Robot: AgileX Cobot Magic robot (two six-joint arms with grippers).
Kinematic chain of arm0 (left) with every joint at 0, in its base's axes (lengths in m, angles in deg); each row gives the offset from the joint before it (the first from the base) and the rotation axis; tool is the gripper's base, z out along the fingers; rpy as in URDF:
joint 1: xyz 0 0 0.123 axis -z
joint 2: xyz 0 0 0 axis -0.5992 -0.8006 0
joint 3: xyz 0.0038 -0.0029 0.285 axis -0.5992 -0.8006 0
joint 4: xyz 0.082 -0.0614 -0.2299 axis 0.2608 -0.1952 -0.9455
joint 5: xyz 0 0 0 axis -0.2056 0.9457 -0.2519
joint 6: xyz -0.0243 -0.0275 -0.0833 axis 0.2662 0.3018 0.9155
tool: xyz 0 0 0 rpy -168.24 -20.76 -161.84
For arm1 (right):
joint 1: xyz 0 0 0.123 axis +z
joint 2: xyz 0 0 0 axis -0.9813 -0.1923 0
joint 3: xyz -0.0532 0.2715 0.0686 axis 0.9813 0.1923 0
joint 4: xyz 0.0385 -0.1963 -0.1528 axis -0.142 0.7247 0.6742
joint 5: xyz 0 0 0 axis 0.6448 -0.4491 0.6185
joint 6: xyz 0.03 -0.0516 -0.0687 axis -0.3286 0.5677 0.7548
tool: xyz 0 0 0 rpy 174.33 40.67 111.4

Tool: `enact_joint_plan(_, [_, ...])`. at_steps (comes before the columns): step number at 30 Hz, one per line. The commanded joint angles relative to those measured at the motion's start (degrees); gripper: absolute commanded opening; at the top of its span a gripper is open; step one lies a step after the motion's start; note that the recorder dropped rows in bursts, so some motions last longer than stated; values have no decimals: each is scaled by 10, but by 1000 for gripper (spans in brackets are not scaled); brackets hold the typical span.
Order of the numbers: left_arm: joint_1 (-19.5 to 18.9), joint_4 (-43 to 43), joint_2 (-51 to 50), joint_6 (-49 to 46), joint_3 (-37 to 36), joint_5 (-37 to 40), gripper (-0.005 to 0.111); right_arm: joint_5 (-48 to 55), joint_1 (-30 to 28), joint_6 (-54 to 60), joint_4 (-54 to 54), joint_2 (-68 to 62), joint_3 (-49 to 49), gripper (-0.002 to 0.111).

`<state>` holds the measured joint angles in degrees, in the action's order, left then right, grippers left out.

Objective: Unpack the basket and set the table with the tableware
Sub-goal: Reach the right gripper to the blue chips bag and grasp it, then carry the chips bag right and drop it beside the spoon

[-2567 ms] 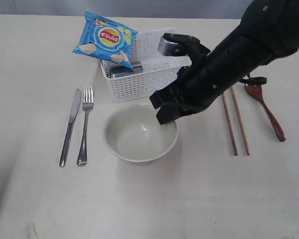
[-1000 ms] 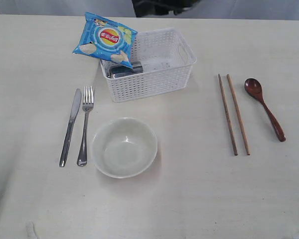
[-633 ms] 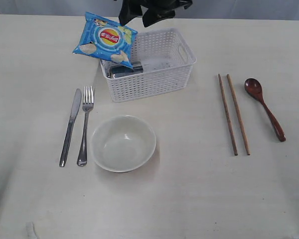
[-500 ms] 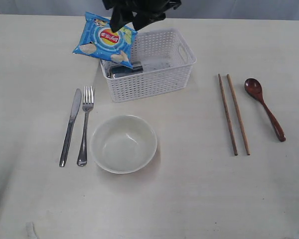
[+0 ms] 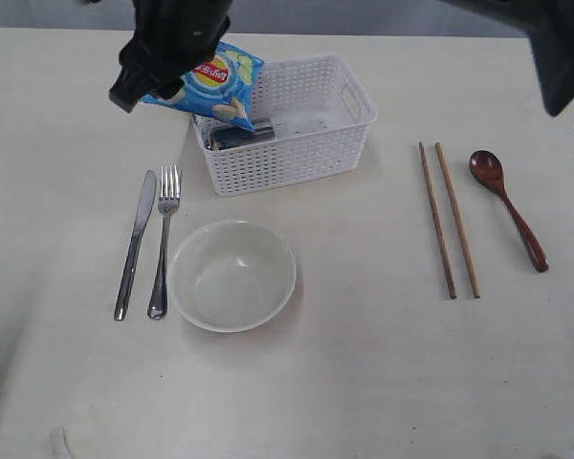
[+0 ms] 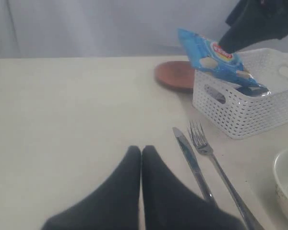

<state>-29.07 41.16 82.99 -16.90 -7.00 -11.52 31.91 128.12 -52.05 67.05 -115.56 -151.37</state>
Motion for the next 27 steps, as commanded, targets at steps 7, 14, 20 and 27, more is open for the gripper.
enact_joint_plan(7, [4,2,2,1,-2,-1,0,-29,52,-141,221,-71,-3,57])
enact_joint_plan(14, [4,2,2,1,-2,-1,0,-29,48,-211,304,-111,-3,57])
enact_joint_plan(20, [4,2,2,1,-2,-1,0,-17,48,-247,338,-119,-3,18])
enact_joint_plan(27, [4,2,2,1,-2,-1,0,29,48,-291,430,-85,-3,0])
